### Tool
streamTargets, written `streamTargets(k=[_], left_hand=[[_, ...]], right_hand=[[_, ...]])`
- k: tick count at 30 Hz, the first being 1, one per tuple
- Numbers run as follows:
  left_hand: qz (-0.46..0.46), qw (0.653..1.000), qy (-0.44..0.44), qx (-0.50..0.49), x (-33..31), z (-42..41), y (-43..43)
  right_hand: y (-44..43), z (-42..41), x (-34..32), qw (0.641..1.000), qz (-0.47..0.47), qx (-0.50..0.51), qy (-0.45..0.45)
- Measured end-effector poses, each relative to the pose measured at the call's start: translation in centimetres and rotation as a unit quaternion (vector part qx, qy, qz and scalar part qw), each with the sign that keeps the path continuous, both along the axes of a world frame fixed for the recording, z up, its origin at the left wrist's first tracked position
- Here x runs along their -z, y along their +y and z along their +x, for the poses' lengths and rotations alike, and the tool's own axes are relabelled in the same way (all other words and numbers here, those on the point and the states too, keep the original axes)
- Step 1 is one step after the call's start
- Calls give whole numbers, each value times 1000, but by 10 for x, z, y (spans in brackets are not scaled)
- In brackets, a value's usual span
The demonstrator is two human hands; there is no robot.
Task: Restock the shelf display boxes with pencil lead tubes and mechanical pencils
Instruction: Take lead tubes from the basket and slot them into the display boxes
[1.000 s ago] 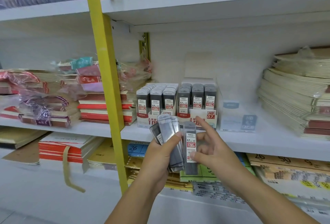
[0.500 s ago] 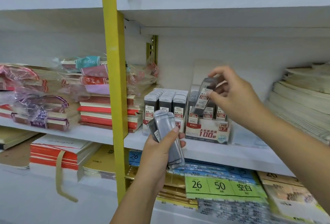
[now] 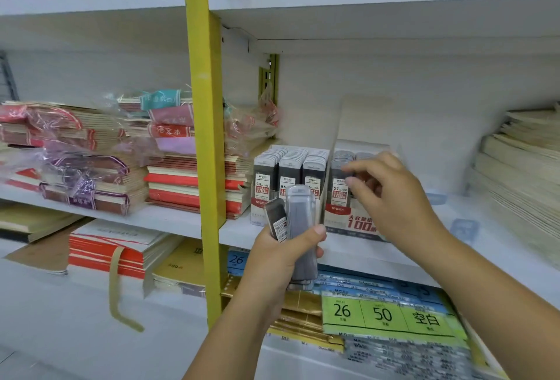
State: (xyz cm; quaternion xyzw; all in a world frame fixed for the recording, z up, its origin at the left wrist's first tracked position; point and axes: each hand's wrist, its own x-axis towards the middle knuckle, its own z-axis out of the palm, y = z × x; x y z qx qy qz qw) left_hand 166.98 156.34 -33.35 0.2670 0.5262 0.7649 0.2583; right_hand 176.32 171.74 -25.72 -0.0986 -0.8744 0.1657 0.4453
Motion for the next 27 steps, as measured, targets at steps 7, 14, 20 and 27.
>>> streamTargets(k=[7,14,20,27], left_hand=[[-71,994,83,24,4,10,-3],[-97,992,72,22,5,19,-9],[-93,992,82,27,4,21,-9],[-113,988,95,36,6,17,-11]], right_hand=[[-23,17,28,933,-306,-178,-73],[-20,31,30,889,-383,-243,-62],[-12,40,25,866,-421,-262,-66],[-15,44,27,907,-352,-223,-62]])
